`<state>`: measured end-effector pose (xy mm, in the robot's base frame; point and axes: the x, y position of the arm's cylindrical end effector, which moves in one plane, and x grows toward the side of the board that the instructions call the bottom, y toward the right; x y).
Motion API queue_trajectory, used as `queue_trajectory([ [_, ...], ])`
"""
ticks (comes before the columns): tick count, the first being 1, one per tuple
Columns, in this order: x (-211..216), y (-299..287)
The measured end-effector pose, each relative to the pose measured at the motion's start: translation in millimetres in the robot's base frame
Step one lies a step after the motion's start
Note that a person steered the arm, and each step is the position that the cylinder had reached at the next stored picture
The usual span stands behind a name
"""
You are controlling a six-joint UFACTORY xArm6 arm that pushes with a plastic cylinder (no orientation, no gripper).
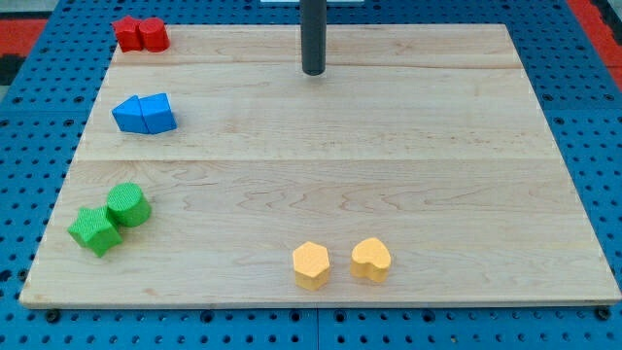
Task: Push the blue cube slightly bottom
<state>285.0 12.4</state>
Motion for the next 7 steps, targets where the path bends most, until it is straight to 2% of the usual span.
queue_trajectory([
  [2, -3, 12],
  [3, 10, 40],
  [4, 56, 34],
  [5, 60, 31],
  [6, 60, 13],
  [7, 39, -50],
])
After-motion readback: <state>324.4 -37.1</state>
